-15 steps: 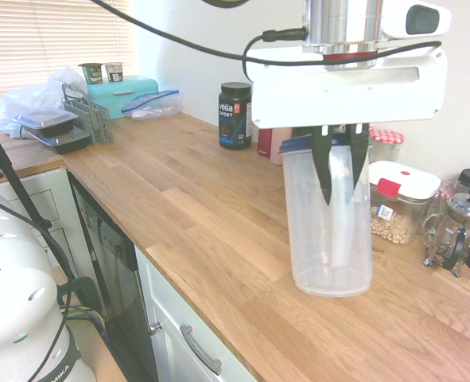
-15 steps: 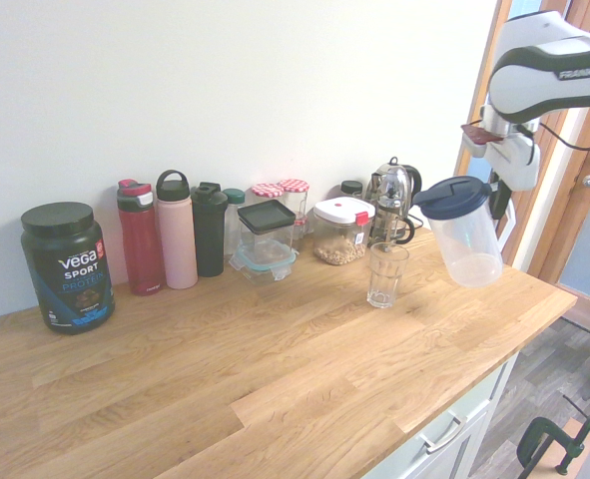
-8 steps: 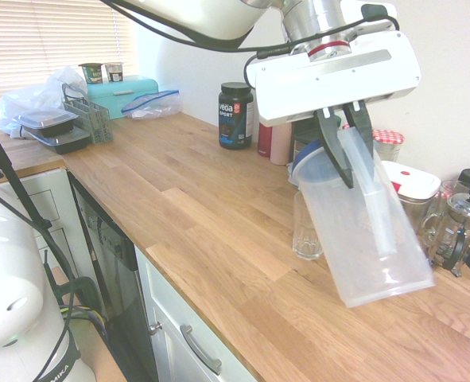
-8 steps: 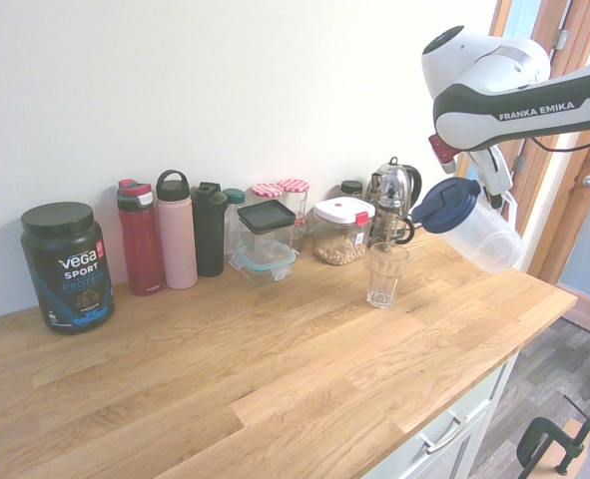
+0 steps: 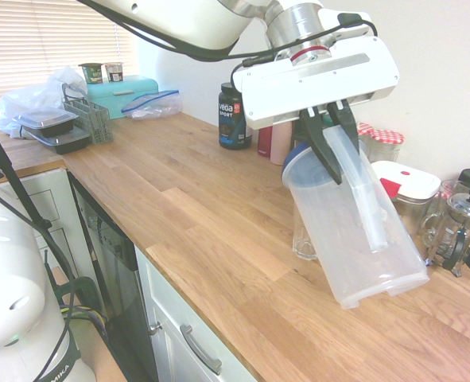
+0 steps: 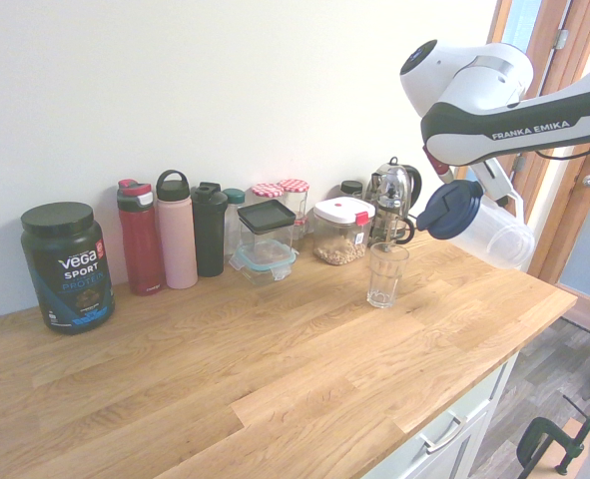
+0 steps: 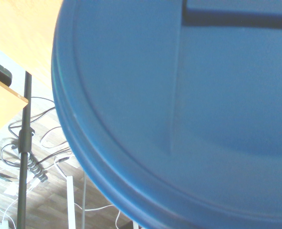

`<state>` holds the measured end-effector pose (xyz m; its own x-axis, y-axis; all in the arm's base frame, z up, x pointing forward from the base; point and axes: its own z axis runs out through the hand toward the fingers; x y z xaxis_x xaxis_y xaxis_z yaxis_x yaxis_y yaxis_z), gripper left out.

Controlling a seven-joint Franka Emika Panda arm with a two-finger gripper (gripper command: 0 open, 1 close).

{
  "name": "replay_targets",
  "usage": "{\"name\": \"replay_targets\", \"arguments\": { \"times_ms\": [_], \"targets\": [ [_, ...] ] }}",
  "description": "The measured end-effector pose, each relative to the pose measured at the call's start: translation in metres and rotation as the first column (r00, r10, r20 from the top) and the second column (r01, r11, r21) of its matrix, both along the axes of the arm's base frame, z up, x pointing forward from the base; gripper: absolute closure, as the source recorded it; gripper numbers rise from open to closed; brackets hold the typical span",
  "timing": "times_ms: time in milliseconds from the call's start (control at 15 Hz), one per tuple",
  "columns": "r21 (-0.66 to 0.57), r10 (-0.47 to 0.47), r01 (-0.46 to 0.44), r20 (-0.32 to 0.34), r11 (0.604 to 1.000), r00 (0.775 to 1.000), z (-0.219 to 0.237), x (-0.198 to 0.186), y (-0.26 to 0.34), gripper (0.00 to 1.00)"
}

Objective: Pour me some water

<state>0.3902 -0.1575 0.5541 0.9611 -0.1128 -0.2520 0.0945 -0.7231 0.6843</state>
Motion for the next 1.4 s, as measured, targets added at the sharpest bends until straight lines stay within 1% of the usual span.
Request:
{"name": "replay_targets", "arguments": {
  "times_ms": [267,533,733,1000,1067,1200,1267,1400],
  "targets": [
    [-0.016,-0.003,0.003,0.009,1.000,1.000,-0.013,0.007,0.016,1.00],
    [-0.030,-0.024,0.025,0.026,0.999,0.999,-0.018,0.014,0.018,1.00],
    [-0.035,-0.040,0.042,0.063,0.999,0.997,-0.026,0.027,0.019,1.00],
    [-0.032,-0.038,0.041,0.077,0.999,0.996,-0.025,0.036,0.022,1.00],
    [-0.010,-0.041,0.042,0.091,0.999,0.995,-0.024,0.036,0.022,1.00],
    [0.082,-0.048,0.037,0.137,0.996,0.989,-0.012,0.027,0.015,1.00],
    [0.132,-0.054,0.033,0.161,0.991,0.985,0.000,0.015,0.007,1.00],
    [0.237,-0.078,0.026,0.210,0.971,0.975,0.022,-0.025,-0.016,1.00]
  ]
}}
